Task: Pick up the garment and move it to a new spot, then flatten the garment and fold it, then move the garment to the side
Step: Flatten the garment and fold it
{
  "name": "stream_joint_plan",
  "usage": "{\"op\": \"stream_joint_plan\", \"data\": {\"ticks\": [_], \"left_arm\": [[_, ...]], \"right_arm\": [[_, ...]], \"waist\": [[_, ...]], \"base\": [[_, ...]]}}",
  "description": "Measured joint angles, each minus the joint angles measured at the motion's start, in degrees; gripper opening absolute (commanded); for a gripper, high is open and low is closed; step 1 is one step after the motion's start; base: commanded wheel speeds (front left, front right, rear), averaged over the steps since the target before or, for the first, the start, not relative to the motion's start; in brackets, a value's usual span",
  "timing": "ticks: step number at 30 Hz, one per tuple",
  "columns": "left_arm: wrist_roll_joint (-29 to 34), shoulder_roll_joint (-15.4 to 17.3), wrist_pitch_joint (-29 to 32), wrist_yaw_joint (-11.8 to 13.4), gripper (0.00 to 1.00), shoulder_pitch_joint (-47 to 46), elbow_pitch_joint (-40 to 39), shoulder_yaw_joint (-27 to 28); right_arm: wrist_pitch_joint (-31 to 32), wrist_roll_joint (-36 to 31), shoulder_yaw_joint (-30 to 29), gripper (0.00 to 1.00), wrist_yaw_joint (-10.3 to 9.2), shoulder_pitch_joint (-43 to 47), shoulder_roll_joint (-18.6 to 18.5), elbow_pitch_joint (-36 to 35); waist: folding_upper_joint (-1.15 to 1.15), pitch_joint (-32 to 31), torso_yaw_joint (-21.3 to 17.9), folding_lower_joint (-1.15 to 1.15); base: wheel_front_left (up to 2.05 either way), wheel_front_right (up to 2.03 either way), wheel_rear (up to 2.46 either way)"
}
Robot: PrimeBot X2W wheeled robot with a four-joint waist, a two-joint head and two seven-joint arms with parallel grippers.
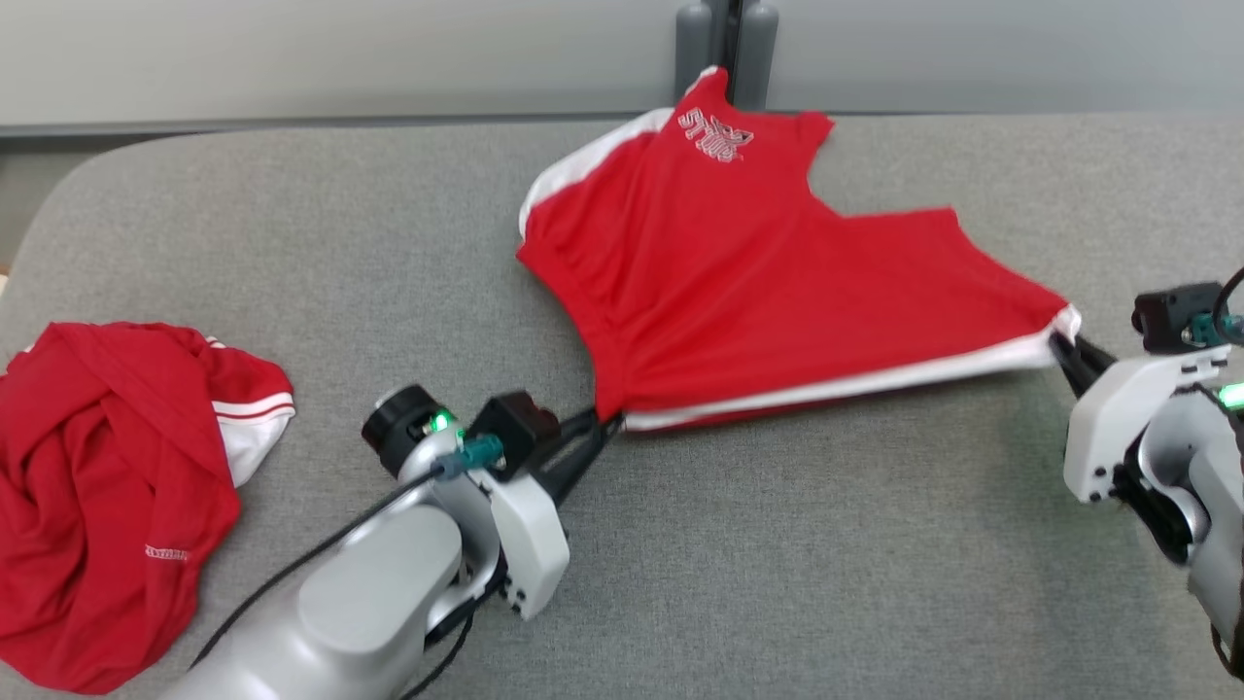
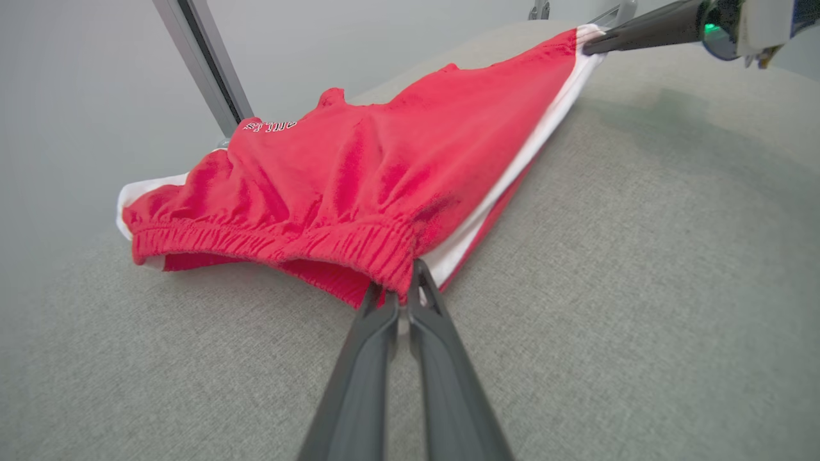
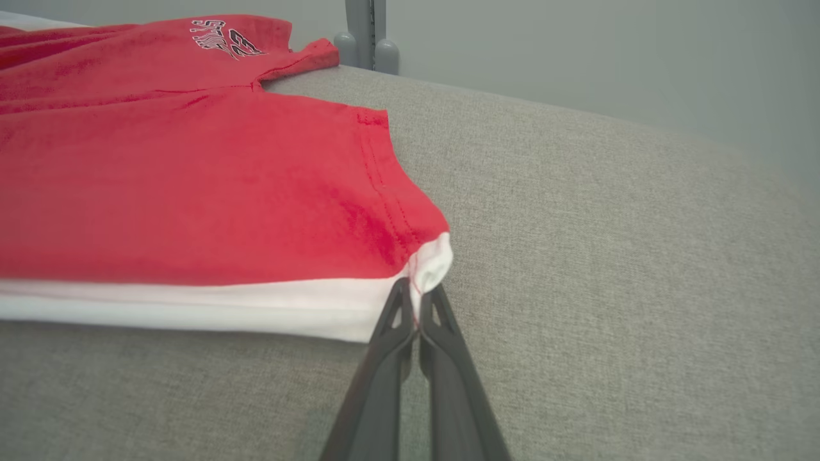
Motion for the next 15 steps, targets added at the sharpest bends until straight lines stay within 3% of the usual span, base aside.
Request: {"op": "stream_joint_plan", "data": {"ticks": [8, 15], "left_arm": [[-2.92, 3.28, 0.19, -0.01, 0.0, 4.81, -4.39, -4.52], [-5.12, 6.46, 3.78, -0.01, 0.0, 9.38, -12.47, -6.91]], "right_arm": [[10.81, 9.72, 7.05, 0.0, 0.05, 7.36, -7.24, -10.2], [19.92, 16.56, 8.76, 0.0, 0.07, 13.24, -15.73, -19.59]], "waist": [[0.0, -4.9, -0.08, 0.0], [0.0, -9.29, -0.27, 0.0]], "base": [[0.0, 0.0, 0.0], [0.0, 0.0, 0.0]]}}
